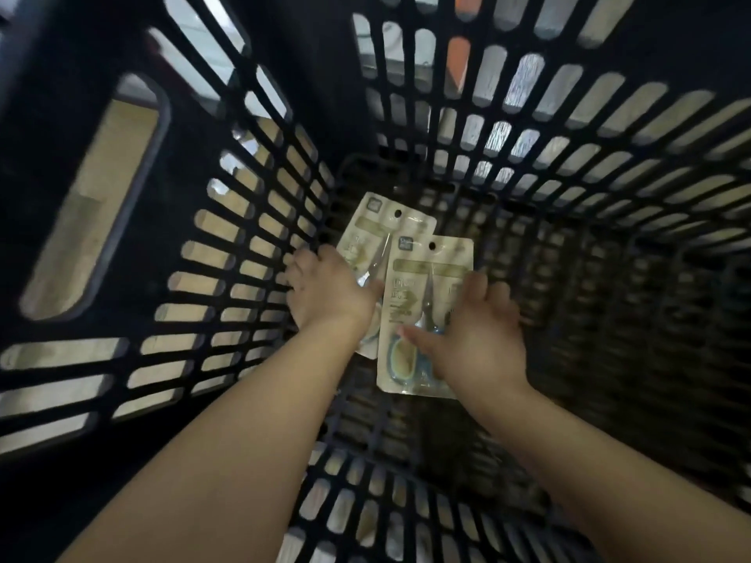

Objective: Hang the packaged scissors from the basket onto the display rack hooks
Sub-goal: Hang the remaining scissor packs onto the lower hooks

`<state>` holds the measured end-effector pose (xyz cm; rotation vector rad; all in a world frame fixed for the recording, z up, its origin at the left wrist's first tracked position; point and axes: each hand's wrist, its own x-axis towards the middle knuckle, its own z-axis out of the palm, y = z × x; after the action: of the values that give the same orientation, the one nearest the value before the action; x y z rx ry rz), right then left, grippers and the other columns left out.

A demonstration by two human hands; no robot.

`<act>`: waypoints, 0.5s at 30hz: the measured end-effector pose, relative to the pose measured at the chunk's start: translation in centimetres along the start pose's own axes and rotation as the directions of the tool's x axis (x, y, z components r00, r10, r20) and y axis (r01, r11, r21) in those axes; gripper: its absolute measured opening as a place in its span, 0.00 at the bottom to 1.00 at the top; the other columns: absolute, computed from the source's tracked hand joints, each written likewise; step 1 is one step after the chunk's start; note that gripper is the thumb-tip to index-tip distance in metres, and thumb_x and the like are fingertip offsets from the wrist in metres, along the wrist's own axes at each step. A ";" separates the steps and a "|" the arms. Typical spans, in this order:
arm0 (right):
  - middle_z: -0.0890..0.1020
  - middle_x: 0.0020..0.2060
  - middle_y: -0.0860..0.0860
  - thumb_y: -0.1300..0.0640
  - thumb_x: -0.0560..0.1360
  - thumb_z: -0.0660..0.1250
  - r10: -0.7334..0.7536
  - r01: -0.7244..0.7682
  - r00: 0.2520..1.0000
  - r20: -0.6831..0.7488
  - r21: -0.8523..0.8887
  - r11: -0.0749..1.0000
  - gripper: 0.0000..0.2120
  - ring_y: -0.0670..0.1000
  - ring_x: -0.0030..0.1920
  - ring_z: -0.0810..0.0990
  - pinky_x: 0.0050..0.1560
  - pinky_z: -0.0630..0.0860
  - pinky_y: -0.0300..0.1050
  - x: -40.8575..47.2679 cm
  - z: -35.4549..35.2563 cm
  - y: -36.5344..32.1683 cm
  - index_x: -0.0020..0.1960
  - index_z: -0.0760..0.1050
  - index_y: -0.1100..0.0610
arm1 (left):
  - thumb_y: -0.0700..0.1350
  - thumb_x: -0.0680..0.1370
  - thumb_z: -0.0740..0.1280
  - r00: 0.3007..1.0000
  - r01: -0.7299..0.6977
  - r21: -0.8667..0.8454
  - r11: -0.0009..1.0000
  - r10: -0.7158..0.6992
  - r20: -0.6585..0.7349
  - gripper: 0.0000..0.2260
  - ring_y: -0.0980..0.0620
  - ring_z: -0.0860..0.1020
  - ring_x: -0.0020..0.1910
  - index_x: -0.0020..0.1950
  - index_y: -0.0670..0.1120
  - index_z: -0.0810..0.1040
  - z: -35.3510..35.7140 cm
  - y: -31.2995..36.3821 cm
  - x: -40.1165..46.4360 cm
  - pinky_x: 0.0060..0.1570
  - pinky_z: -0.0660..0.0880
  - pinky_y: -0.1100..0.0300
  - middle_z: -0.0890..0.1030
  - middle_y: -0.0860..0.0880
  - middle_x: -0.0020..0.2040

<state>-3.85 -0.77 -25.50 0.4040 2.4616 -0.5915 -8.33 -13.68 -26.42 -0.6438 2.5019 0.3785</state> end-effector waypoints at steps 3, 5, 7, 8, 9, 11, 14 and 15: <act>0.61 0.66 0.57 0.44 0.64 0.76 0.174 -0.183 0.983 0.062 0.189 0.965 0.45 0.58 0.66 0.63 0.59 0.69 0.52 0.8 0.1 -1.1 0.69 0.54 0.58 | 0.57 0.71 0.71 0.998 0.067 -0.022 0.997 -0.067 0.010 0.38 0.43 0.56 0.73 0.72 0.42 0.59 -0.1 0.4 0.4 0.71 0.59 0.48 0.56 0.42 0.75; 0.62 0.66 0.57 0.46 0.62 0.78 0.246 -0.263 0.964 0.099 0.236 0.935 0.47 0.59 0.67 0.62 0.61 0.67 0.54 1.3 -0.1 -1.2 0.70 0.53 0.57 | 0.56 0.69 0.74 0.995 0.101 -0.024 0.995 -0.101 0.024 0.39 0.43 0.57 0.73 0.72 0.43 0.59 -0.3 0.5 0.4 0.71 0.59 0.48 0.58 0.42 0.74; 0.64 0.65 0.57 0.48 0.61 0.79 0.281 -0.296 0.955 0.095 0.271 0.916 0.45 0.58 0.66 0.63 0.63 0.67 0.55 1.6 -0.5 -0.7 0.67 0.55 0.56 | 0.55 0.67 0.76 0.991 0.127 -0.067 0.990 -0.124 0.041 0.38 0.42 0.61 0.71 0.70 0.44 0.62 -0.6 0.7 0.4 0.68 0.63 0.47 0.62 0.42 0.72; 0.65 0.64 0.57 0.51 0.62 0.80 0.294 -0.306 0.952 0.087 0.336 0.891 0.43 0.58 0.66 0.65 0.62 0.68 0.55 1.7 -0.7 -0.2 0.65 0.56 0.56 | 0.54 0.66 0.76 0.989 0.142 -0.140 0.980 -0.134 0.067 0.35 0.43 0.66 0.68 0.67 0.45 0.65 -0.8 0.8 0.2 0.65 0.66 0.48 0.66 0.43 0.69; 0.66 0.63 0.56 0.53 0.62 0.80 0.305 -0.310 0.949 0.084 0.427 0.849 0.40 0.57 0.64 0.68 0.61 0.70 0.54 1.9 -0.6 0.5 0.63 0.58 0.56 | 0.52 0.67 0.76 0.988 0.141 -0.233 0.962 -0.123 0.094 0.29 0.44 0.71 0.63 0.62 0.44 0.68 -0.9 0.7 0.3 0.61 0.70 0.50 0.72 0.44 0.65; 0.71 0.61 0.56 0.56 0.63 0.79 0.302 -0.303 0.948 0.096 0.554 0.775 0.33 0.56 0.59 0.74 0.57 0.75 0.52 1.7 -0.9 1.7 0.59 0.62 0.57 | 0.45 0.73 0.71 0.990 0.109 -0.385 0.916 -0.063 0.129 0.14 0.45 0.76 0.54 0.53 0.46 0.70 -1.6 0.7 -0.5 0.52 0.73 0.56 0.77 0.46 0.55; 0.78 0.54 0.54 0.58 0.72 0.71 0.314 -0.384 0.923 0.222 0.583 0.716 0.17 0.57 0.54 0.78 0.50 0.76 0.48 0.5 -1.7 3.2 0.58 0.72 0.58 | 0.41 0.78 0.65 0.992 0.074 -0.458 0.886 -0.020 0.122 0.06 0.45 0.77 0.53 0.54 0.45 0.76 -3.0 0.6 -2.9 0.47 0.72 0.59 0.79 0.46 0.50; 0.79 0.52 0.54 0.60 0.74 0.67 0.315 -0.421 0.907 0.280 0.614 0.667 0.12 0.57 0.53 0.79 0.50 0.77 0.49 -0.2 -2.2 3.5 0.57 0.73 0.59 | 0.40 0.78 0.64 0.991 0.091 -0.486 0.869 -0.033 0.127 0.06 0.45 0.78 0.52 0.53 0.45 0.77 -3.5 0.5 -4.0 0.48 0.73 0.59 0.79 0.45 0.50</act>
<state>-3.29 3.26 -24.88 1.0723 1.8589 -1.2645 -7.05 -13.17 -21.24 -0.8660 2.2712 1.0200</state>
